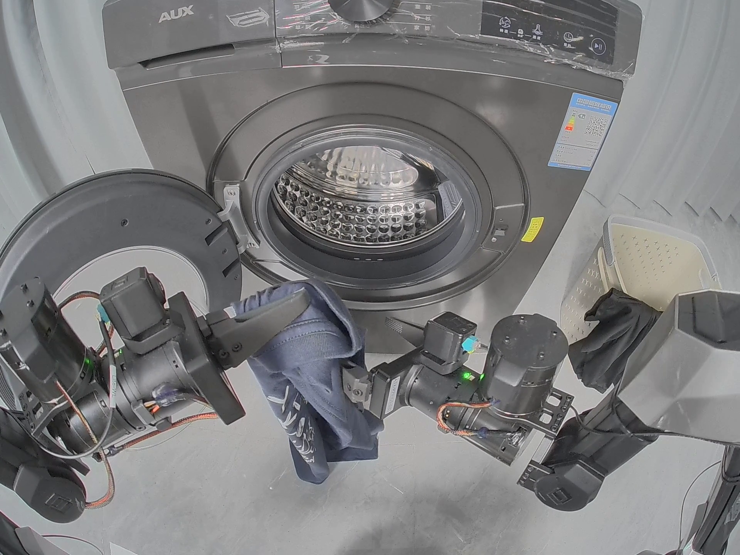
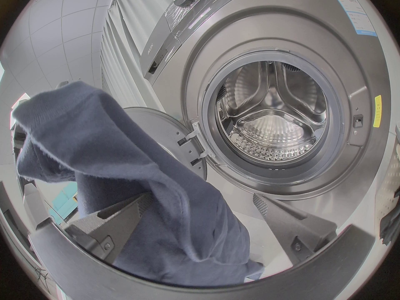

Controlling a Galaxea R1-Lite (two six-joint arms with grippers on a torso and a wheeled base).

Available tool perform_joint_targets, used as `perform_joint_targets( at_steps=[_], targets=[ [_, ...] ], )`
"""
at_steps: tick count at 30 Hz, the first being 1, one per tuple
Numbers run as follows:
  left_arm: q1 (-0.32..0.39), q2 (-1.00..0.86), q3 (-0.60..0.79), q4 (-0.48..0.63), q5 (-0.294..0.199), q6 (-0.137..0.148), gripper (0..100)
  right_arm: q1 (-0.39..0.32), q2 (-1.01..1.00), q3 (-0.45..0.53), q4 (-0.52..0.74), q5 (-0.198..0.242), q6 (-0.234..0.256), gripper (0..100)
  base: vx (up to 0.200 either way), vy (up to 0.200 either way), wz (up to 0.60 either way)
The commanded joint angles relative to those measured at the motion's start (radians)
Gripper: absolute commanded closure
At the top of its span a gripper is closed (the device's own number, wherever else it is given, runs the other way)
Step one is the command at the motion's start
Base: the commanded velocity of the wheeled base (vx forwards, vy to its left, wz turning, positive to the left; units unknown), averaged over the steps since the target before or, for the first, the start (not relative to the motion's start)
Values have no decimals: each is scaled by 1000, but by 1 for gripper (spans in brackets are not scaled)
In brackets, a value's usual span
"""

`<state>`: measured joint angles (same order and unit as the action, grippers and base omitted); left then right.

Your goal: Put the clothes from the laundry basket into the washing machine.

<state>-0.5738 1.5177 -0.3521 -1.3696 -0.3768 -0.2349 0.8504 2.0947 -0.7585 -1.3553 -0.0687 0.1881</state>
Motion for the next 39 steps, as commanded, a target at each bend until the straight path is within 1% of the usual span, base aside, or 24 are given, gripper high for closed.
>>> perform_joint_targets(
  at_steps=[1, 7, 14, 15, 21, 24, 27, 28, 29, 32, 35, 36, 38, 39],
  targets=[
    [0, 3, -1, 0, -1, 0, 100, 6, -1, 1, -1, 1, 1, 0, 0, 0, 0],
    [0, 4, -1, 0, 1, 2, 100, 6, 4, -35, -19, 3, 2, 0, 0, 0, 0],
    [0, 4, 2, 0, -1, 0, 100, 13, 8, -39, -45, 4, 2, 0, 0, 0, 0],
    [0, 4, 2, 0, -1, 0, 100, 15, 8, -39, -50, 6, 2, 100, 0, 0, 0],
    [0, 7, 7, 0, -1, -1, 100, 19, -7, -30, -62, 7, 2, 100, 0, 0, 0],
    [0, 10, 10, 0, 1, -3, 100, 19, -56, -1, -62, 7, 2, 100, 0, 0, 0],
    [0, 19, 4, 0, 1, -4, 100, 18, -139, 62, -53, 1, 2, 100, 0, 0, 0],
    [0, 19, 4, 0, 1, -4, 100, 18, -139, 62, -53, 1, 2, 100, 0, 0, 0],
    [-4, 18, 7, 0, 1, -11, 100, 16, -194, 108, -48, 1, 2, 100, 0, 0, 0],
    [-11, 21, 7, 4, -4, -21, 100, 6, -268, 174, -41, 7, -1, 100, 0, 0, 0],
    [-4, 44, -27, 15, -14, -46, 100, 2, -323, 231, -31, 14, -1, 100, 0, 0, 0],
    [-4, 47, -34, 20, -14, -52, 0, 2, -334, 240, -33, 18, -1, 100, 0, 0, 0],
    [-4, 78, -56, 33, -10, -86, 0, 2, -361, 260, -42, 43, -1, 100, 0, 0, 0],
    [-4, 96, -54, 32, -2, -101, 0, 2, -370, 265, -44, 47, -1, 100, 0, 0, 0]
  ],
)
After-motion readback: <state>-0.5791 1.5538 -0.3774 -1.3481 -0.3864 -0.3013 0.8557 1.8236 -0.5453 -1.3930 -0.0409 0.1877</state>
